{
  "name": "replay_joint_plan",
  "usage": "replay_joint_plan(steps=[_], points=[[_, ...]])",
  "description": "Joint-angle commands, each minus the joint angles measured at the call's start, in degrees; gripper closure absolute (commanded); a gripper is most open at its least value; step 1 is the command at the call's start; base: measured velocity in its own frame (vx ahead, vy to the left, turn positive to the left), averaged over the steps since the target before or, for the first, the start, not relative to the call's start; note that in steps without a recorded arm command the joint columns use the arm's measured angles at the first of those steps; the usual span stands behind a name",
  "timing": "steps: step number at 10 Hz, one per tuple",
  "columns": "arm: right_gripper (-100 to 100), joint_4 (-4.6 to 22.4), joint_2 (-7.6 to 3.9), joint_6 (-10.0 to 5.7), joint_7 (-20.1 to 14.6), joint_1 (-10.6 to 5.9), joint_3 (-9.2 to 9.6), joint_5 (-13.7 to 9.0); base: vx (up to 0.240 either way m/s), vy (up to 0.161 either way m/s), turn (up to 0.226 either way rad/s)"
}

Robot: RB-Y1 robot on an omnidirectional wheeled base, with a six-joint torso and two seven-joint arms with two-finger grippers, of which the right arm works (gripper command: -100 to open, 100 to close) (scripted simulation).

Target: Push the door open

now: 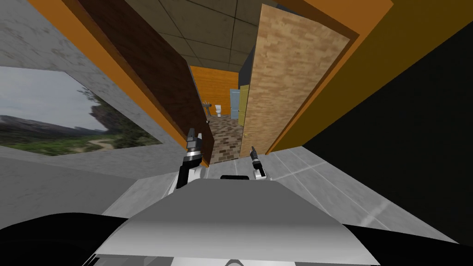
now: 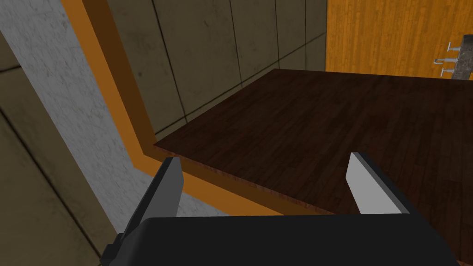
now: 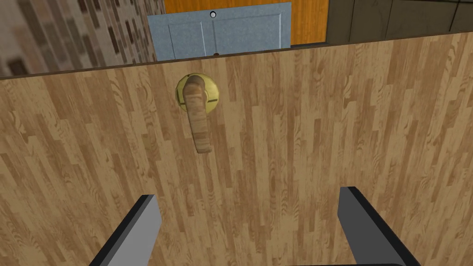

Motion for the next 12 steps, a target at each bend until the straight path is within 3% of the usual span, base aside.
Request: replay_joint_plan(steps=[1, 12], points=[[-100, 1.6, -0.18, -0.36, 0.0, -0.54, 0.44, -0.25, 0.071, -0.095, 0.064], [-100, 13.62, -0.87, -3.74, 0.04, -5.2, 2.75, -1.75, 0.076, -0.081, 0.055]])
